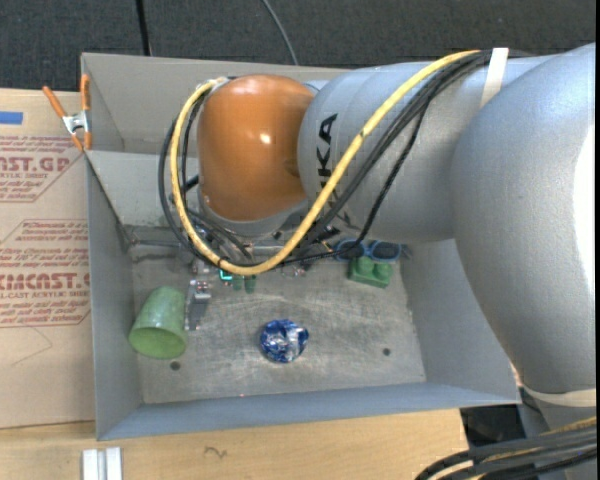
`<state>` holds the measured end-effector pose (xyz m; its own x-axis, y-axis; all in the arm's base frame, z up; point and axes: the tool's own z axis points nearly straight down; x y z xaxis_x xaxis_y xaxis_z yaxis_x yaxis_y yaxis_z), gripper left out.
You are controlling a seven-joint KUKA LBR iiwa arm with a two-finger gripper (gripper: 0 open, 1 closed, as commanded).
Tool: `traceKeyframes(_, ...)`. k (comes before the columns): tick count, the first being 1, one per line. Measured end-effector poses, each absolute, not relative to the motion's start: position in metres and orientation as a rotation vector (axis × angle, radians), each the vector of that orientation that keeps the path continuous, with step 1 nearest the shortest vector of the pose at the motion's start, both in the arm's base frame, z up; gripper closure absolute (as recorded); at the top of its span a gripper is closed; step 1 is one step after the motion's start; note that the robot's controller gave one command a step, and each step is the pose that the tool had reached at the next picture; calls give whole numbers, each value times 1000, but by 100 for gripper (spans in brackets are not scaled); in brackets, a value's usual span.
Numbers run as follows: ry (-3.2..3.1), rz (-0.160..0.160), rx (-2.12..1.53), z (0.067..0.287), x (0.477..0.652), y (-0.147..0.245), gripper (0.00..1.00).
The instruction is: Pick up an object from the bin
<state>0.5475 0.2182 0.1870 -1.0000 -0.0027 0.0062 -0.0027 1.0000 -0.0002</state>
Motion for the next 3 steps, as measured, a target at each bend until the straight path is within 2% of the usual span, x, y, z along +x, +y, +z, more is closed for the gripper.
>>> traceKeyframes(1,-3165,-16,36,115,525,233,0)
traceKeyframes(2,-3168,-22,36,117,526,235,100)
traceKeyframes(3,-3153,-4,70,237,584,208,100)
